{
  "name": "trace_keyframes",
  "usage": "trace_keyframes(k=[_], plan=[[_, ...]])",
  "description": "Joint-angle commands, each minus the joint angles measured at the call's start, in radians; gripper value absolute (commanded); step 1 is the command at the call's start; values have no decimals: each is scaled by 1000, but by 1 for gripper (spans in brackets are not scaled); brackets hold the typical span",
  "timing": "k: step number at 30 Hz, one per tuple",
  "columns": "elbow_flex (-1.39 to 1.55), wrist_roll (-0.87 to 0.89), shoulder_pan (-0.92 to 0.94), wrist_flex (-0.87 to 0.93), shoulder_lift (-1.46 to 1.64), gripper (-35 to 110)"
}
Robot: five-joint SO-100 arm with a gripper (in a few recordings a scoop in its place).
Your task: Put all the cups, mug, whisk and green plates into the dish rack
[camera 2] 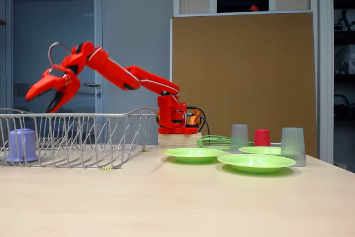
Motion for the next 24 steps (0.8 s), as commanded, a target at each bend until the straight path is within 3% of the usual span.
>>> trace_keyframes(k=[1, 12, 19, 24], plan=[[-15, 8, -74, 80, 150, 35], [511, 204, -443, 86, 586, 30], [925, 522, -775, 78, 824, 22], [1135, 785, -1049, 69, 951, 27]])
